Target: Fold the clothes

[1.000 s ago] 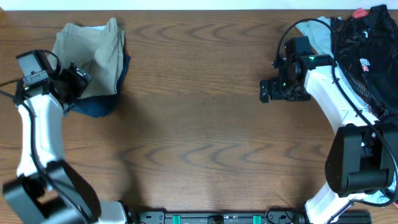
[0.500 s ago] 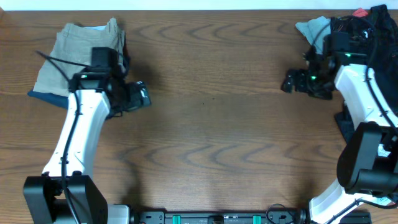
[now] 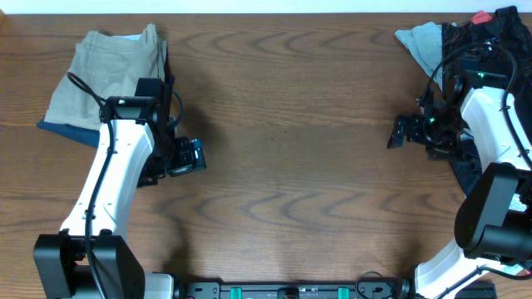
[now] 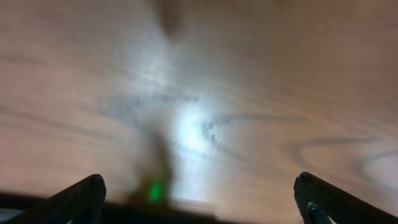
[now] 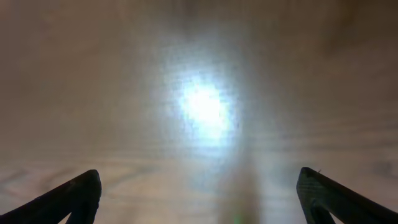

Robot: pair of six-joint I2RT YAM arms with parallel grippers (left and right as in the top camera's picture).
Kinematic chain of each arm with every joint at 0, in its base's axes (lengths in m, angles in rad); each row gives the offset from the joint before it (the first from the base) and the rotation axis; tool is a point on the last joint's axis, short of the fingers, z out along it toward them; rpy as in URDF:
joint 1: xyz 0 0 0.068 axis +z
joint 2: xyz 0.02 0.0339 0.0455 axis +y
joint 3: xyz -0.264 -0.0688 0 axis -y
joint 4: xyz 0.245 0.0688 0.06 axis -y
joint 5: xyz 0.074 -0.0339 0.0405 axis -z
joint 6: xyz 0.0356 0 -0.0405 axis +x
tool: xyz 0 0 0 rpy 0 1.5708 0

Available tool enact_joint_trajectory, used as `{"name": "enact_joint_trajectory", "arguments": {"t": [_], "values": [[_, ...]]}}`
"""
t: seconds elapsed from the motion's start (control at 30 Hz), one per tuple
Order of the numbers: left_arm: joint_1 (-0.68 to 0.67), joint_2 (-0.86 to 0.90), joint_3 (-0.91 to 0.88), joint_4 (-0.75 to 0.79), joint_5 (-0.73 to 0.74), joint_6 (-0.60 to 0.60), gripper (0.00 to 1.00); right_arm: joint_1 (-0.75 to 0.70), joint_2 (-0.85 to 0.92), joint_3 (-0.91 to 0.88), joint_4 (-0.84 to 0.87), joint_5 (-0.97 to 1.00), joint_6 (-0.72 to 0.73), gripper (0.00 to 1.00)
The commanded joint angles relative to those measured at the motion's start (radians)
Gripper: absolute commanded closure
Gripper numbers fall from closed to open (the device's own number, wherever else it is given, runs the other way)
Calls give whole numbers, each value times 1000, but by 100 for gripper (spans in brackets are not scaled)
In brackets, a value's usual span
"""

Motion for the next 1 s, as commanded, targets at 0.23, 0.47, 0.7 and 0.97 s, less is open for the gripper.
{"name": "enact_joint_trajectory", "arguments": {"t": [0.23, 0.47, 0.7, 0.97], "values": [[-2, -56, -69, 14, -5, 47, 2, 11, -263, -220, 78, -8, 4, 1], [-2, -297, -209, 100, 17, 46, 2, 66, -661, -410, 122, -10, 10, 1], [-27, -626, -298, 167, 24, 35, 2, 115, -1040, -501, 109, -11, 71, 1], [-31, -793, -298, 170, 24, 35, 2, 115, -1275, -507, 78, -58, 115, 1]]}}
